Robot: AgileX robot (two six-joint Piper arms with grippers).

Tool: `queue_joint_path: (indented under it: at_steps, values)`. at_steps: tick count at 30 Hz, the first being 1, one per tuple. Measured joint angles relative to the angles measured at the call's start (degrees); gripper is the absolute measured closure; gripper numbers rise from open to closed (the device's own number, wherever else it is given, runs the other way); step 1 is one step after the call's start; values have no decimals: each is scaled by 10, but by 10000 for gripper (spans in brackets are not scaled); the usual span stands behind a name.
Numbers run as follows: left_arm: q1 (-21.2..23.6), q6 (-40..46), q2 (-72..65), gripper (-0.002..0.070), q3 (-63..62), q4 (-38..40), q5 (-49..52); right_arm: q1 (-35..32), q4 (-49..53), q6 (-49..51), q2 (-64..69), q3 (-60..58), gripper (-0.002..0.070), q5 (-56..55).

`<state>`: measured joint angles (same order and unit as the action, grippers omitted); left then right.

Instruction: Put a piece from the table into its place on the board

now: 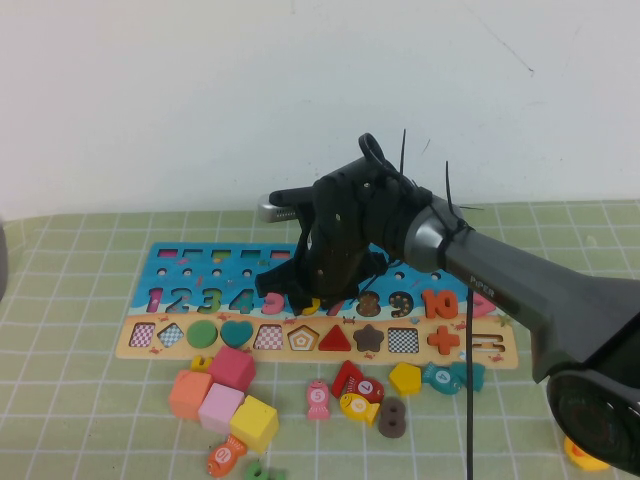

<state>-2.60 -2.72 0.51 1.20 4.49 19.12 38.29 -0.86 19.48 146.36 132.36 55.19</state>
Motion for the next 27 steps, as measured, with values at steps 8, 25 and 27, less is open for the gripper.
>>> queue_joint_path:
  at_steps: [8,25,27]
  values:
    - [0,0,0,676,0,0,0,0,-12,1,0,5,216,6]
    - [0,0,0,676,0,0,0,-2,-53,-146,-6,220,618,155]
    - [0,0,0,676,0,0,0,-2,-66,-159,-22,233,652,155]
